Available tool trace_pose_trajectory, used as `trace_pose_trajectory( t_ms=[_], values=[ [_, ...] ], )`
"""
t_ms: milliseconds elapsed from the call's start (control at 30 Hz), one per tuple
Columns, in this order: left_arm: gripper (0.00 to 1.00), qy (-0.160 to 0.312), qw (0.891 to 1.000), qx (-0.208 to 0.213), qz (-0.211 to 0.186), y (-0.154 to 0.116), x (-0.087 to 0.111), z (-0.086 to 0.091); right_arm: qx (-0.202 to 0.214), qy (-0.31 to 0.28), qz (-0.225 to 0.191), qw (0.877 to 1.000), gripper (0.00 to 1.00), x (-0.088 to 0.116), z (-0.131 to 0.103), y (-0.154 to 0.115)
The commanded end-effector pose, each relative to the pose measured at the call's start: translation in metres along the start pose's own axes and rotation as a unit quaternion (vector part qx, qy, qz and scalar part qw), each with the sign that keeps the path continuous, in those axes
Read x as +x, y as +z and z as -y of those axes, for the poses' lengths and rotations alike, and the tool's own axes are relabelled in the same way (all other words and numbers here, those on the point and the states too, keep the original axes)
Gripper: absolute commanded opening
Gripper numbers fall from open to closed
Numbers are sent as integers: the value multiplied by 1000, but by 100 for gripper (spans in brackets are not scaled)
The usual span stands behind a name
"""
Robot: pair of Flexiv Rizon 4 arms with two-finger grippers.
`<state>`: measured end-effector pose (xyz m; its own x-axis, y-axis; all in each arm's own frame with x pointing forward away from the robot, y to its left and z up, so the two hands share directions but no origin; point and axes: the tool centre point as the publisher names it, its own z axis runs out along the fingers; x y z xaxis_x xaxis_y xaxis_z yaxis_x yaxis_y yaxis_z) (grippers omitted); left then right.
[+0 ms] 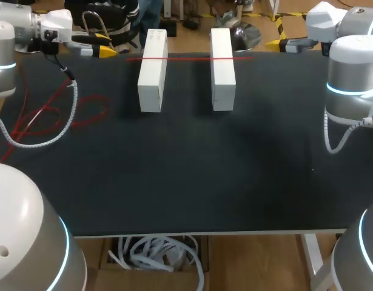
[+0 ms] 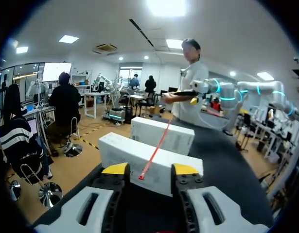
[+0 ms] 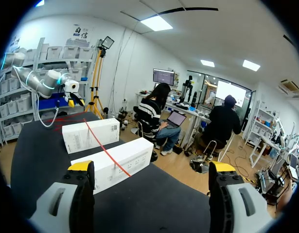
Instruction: Grab the tape and strap the tape.
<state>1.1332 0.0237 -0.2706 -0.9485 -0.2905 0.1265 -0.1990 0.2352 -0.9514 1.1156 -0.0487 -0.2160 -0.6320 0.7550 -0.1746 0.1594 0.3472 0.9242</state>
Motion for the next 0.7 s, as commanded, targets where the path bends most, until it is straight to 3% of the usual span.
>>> trace_pose_trajectory(
  t_ms=[33, 267, 333, 433, 700],
  values=[
    [29, 5, 1000, 19, -12, 6, -6, -5, -1, 0, 0, 1000, 100, 0, 0, -1],
    [36, 11, 999, 31, -21, 15, -12, -5, -1, 0, 0, 1000, 100, 0, 0, -1],
    [32, 14, 999, 35, -22, 17, -14, -6, -1, 0, 0, 1000, 100, 0, 0, -1],
    [38, 23, 998, 40, -32, 22, -16, -7, -1, 0, 0, 1000, 100, 0, 0, -1],
    [35, 34, 997, 60, -32, 34, -18, -8, -1, 0, 0, 1000, 100, 0, 0, -1]
  ],
)
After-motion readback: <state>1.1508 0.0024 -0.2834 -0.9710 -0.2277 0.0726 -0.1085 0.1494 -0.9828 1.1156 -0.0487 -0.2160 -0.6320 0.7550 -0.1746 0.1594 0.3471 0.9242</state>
